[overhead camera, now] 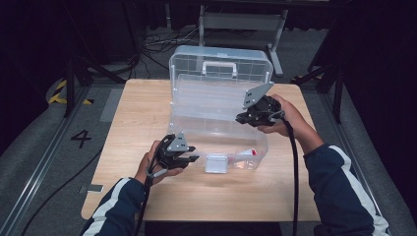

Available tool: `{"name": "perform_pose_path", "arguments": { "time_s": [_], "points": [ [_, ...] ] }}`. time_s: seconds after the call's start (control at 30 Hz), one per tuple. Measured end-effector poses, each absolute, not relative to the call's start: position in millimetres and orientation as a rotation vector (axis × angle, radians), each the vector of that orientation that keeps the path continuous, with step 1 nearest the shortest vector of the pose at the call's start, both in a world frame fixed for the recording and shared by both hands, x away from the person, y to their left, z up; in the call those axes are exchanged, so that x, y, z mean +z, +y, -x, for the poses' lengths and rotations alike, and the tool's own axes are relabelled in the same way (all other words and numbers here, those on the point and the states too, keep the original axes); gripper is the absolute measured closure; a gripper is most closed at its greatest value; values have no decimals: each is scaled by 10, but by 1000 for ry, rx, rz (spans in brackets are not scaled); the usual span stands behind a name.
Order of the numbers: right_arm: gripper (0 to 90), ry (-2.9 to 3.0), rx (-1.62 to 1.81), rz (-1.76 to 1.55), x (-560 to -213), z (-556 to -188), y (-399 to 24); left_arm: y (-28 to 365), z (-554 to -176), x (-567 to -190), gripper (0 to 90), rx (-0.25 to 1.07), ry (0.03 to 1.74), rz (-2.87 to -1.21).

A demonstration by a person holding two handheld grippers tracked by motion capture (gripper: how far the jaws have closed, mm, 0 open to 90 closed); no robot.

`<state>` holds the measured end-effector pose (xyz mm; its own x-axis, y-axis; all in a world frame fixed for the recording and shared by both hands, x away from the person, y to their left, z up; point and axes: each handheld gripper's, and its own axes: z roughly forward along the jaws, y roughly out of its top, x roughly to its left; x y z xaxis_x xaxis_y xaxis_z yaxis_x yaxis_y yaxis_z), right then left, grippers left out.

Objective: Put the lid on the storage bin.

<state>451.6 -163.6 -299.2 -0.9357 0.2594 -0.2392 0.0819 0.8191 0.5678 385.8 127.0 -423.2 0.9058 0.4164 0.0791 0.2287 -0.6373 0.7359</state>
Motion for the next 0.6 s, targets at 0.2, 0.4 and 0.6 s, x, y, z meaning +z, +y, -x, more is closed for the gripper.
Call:
{"name": "perform_pose_path", "arguments": {
  "time_s": [0.2,0.4,0.6],
  "points": [
    [861,2706,844,-243,-3024,-4480,-1647,1271,-3845,-4243,642,332,445,-2273],
    [860,2705,870,-242,-3044,-4471,-1660,1271,-3839,-4247,637,338,443,-2269],
    [860,2708,876,-237,-3067,-4439,-1663,1258,-3817,-4233,643,374,431,-2283]
  ]
}}
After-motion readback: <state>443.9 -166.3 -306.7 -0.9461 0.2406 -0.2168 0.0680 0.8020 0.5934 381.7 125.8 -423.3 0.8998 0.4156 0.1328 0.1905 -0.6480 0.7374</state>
